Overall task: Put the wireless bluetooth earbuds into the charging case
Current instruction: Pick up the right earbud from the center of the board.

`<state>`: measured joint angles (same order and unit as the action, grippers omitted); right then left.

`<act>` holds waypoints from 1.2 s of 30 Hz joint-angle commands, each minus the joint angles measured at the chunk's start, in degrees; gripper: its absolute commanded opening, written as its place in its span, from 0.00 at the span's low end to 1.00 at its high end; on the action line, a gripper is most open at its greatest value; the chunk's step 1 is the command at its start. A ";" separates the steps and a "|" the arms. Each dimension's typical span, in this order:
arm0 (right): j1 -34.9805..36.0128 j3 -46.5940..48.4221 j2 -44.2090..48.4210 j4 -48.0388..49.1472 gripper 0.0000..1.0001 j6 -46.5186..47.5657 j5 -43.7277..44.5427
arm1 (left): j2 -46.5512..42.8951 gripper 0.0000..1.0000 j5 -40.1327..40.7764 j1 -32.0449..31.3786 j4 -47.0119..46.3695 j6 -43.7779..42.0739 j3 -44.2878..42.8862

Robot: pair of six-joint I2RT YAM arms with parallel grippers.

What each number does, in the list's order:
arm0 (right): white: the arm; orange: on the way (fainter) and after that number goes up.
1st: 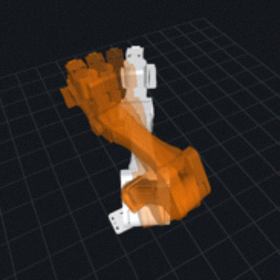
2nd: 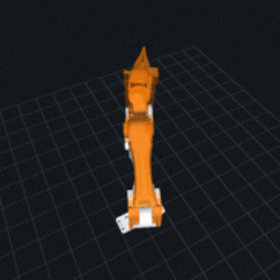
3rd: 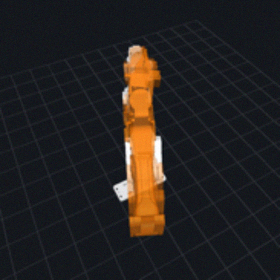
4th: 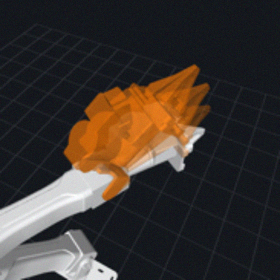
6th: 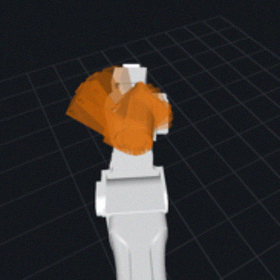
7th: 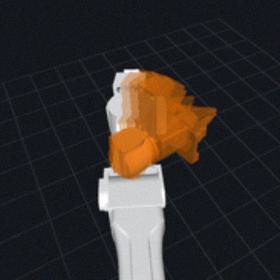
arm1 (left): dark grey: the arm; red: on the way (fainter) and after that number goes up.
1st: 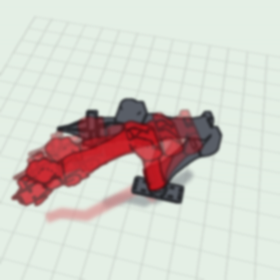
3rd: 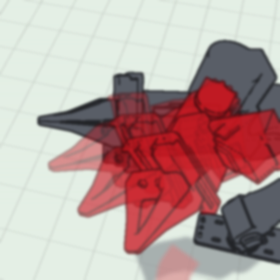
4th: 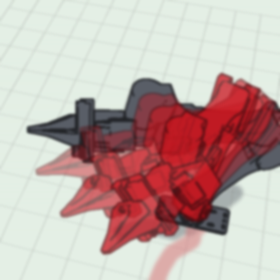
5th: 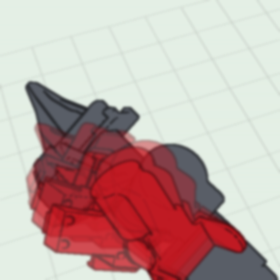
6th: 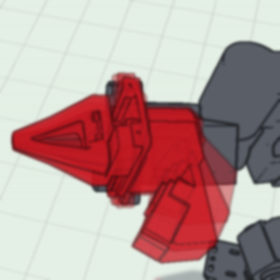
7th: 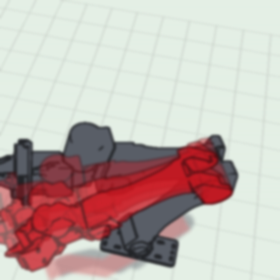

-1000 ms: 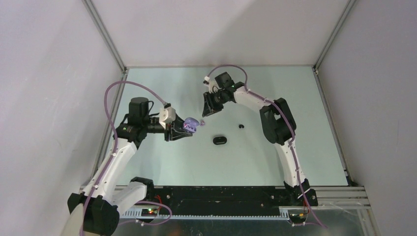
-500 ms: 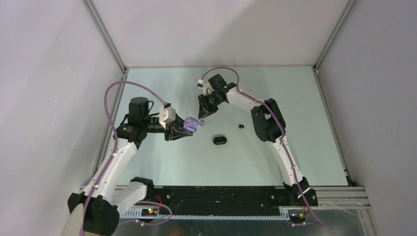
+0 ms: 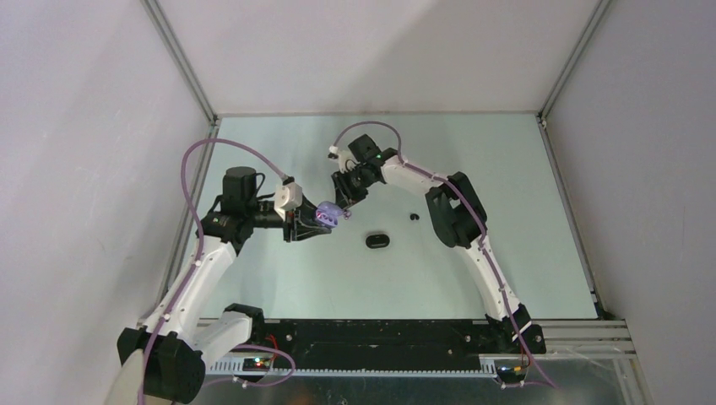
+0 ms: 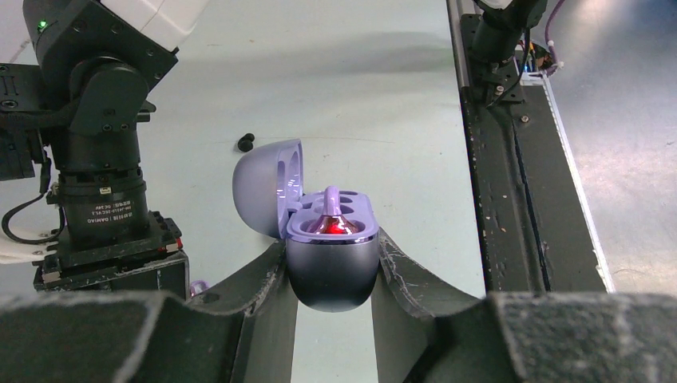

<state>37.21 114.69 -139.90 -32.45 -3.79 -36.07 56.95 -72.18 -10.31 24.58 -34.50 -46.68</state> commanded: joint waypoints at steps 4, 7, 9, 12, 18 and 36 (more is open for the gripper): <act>0.22 2.57 1.85 -3.19 0.33 3.42 10.75 | -0.44 0.00 -1.36 0.54 -1.38 0.12 0.18; 0.12 1.21 3.26 -3.32 0.34 5.47 13.17 | -0.37 0.00 -1.41 0.48 -1.40 0.08 0.20; 0.17 -0.53 4.69 -3.03 0.34 6.96 13.29 | -0.38 0.00 -1.43 0.53 -1.39 0.05 0.20; 0.64 -4.31 7.59 -1.46 0.36 9.33 12.63 | -0.31 0.00 -1.45 0.55 -1.52 0.13 0.26; 1.69 -8.77 11.09 0.70 0.39 12.69 10.55 | -0.17 0.00 -1.47 0.55 -1.55 0.22 0.18; 1.41 -9.05 11.17 0.60 0.39 12.09 6.66 | -0.30 0.00 -1.51 0.47 -1.74 0.25 0.29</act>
<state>37.80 105.75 -131.98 -31.48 6.55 -27.55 56.97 -72.23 -10.31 24.53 -34.46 -46.63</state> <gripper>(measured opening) 0.391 0.376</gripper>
